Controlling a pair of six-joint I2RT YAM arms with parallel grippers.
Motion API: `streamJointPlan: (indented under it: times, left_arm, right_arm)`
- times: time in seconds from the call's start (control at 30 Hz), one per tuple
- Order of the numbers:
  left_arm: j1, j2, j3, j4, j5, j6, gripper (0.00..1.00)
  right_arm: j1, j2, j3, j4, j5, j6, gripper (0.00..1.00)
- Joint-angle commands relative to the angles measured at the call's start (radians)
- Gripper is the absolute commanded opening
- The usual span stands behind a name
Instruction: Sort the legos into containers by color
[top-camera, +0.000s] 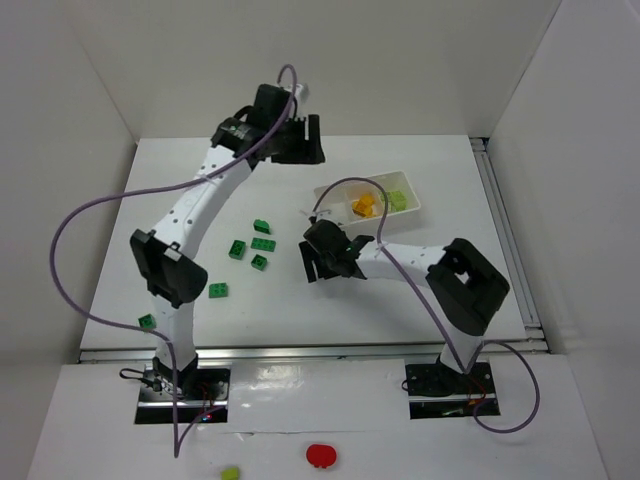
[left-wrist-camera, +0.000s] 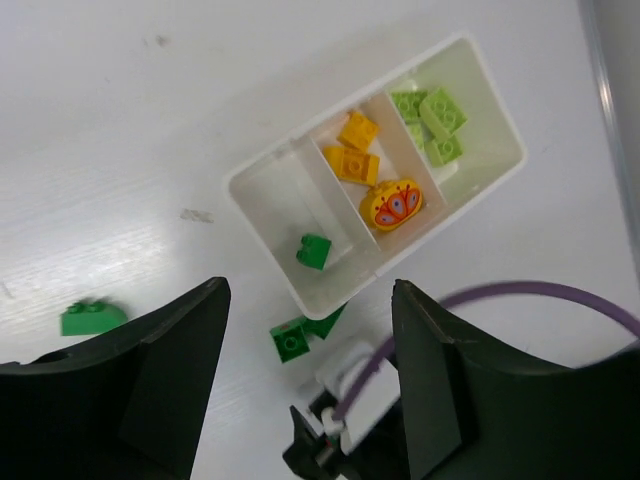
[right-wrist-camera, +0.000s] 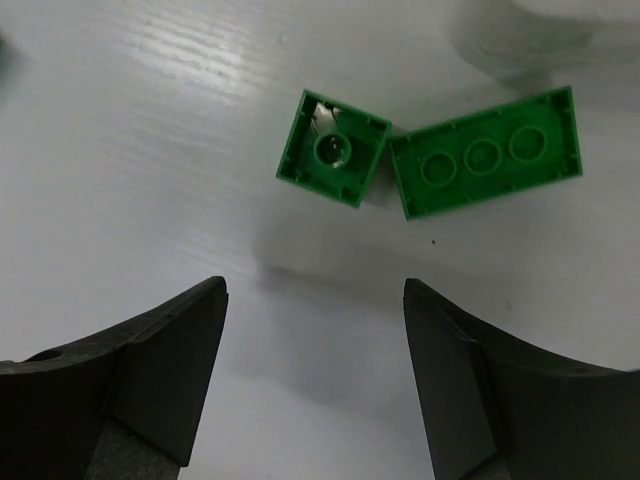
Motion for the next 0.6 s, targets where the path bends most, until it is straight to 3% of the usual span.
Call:
streamJointPlan:
  times: [0.0,0.4,0.5,0.57]
  left_arm:
    - [0.06,-0.115,-0.046,0.008,-0.028,0.017,0.76]
    - [0.078,-0.158,-0.127,-0.011,-0.06,0.017,0.74]
    - [0.078,-0.158,-0.127,-0.011,-0.069,0.017,0.74]
    - [0.078,-0.158,-0.137,-0.02,-0.069,0.017,0.74]
  right_arm:
    - [0.007,0.073,0.113,0.073,0.05,0.016,0.78]
    - [-0.002,0.256,0.213,0.081,0.095,0.016,0.73]
    - [-0.002,0.279,0.236,0.081,0.104,0.016,0.63]
    - [-0.002,0.267,0.236,0.081,0.104,0.016,0.45]
